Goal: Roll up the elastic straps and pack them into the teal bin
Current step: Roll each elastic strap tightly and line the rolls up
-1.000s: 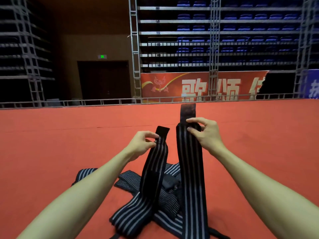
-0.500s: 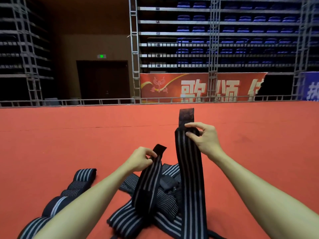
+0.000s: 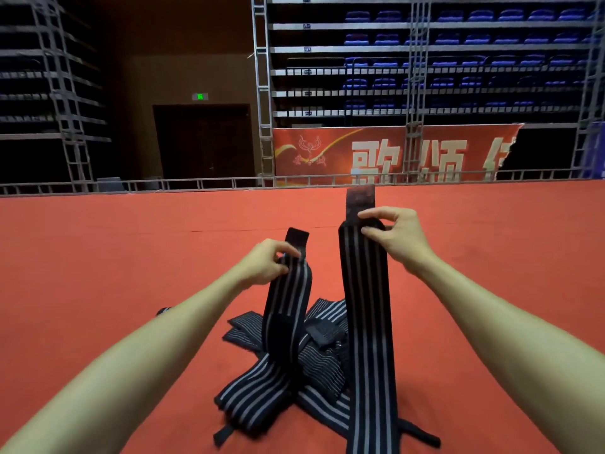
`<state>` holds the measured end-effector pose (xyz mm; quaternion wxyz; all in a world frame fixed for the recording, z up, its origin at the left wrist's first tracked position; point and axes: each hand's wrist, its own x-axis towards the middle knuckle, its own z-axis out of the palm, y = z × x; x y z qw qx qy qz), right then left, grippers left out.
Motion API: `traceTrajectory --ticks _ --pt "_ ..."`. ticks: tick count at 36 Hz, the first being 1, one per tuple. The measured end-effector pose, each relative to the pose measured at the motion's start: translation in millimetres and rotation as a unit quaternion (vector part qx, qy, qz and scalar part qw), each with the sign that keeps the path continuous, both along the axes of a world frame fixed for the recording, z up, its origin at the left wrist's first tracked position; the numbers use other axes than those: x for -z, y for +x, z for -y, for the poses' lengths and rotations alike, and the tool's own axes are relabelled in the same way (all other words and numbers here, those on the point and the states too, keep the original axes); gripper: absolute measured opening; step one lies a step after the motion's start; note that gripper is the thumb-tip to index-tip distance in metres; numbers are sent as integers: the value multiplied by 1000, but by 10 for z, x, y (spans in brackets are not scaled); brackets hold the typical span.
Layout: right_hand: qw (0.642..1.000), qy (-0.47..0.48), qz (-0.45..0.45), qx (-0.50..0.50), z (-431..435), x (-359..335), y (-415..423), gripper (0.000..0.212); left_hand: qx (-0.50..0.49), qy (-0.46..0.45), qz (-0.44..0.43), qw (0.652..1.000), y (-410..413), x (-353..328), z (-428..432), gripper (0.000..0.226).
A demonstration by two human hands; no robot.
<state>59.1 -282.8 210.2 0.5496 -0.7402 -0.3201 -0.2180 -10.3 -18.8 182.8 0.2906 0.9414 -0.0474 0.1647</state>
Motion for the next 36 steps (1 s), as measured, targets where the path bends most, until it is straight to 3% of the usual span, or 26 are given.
traceTrajectory --ticks 9,19,36 --pt "999 4 46 19 84 -702 -287 38 -5 -75 119 990 -306 -936 28 44" --pt "992 50 104 43 102 -1380 -520 37 -1 -90 254 963 -732 -1656 -13 44" --pt "987 30 128 88 104 -1509 -570 36 -30 -139 354 924 -886 -1923 115 45"
